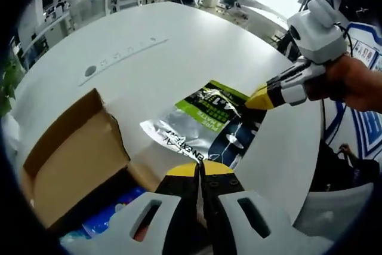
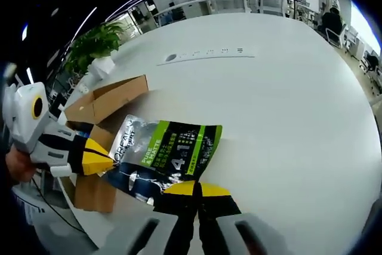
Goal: Operate the shoe box by opening the lid, removing the specified soft item, and placing it in the target area until the item is outside and the box remains undamaged.
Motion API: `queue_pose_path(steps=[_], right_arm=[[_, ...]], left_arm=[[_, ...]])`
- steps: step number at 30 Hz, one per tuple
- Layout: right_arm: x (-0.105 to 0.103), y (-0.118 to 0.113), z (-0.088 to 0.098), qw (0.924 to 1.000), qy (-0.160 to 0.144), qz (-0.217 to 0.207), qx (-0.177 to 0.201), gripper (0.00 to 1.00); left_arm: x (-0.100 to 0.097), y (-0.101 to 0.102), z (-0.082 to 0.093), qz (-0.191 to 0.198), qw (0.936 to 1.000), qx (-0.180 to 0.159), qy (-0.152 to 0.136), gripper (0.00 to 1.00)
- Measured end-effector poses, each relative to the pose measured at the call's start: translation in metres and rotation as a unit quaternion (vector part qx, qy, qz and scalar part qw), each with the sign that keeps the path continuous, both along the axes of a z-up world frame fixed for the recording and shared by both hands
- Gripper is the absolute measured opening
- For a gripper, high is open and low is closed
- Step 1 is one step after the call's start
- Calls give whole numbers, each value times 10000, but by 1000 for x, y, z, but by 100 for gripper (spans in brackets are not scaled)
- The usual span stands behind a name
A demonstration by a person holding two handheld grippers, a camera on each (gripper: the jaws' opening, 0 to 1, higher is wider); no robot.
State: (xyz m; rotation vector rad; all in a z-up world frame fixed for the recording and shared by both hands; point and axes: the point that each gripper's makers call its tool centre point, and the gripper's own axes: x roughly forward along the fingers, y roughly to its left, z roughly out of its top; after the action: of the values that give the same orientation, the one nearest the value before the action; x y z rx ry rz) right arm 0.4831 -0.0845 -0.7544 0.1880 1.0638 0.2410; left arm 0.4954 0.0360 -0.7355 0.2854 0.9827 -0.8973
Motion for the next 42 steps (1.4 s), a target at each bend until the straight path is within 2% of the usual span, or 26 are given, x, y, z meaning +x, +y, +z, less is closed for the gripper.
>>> queue_pose_path(steps=[12, 18, 23, 31, 33, 38, 42], right_arm=[[-2, 2, -11, 9999, 104, 77, -101, 0], [-3, 0, -13, 9998, 125, 63, -109, 0], [-6, 0, -20, 9997, 157, 84, -155, 0], [-5, -2, -20, 9998, 154, -33, -74, 0], [-5, -1, -20, 9998, 161, -26, -79, 0], [-6, -1, -20, 9998, 165, -55, -59, 0], [-6, -2, -20, 9998, 156, -72, -56, 0]], left_arm=[[-2, 1, -7, 91, 9992, 329, 212, 0], [-3, 1, -9, 160, 9989, 316, 307, 1], [-8, 1, -12, 92, 9983, 458, 343, 1], [-8, 1, -12, 169, 9981, 417, 422, 1], [-11, 1, -12, 251, 9973, 413, 555, 2], [-11, 1, -11, 274, 9974, 398, 526, 2], [-12, 1, -10, 395, 9967, 339, 619, 2]])
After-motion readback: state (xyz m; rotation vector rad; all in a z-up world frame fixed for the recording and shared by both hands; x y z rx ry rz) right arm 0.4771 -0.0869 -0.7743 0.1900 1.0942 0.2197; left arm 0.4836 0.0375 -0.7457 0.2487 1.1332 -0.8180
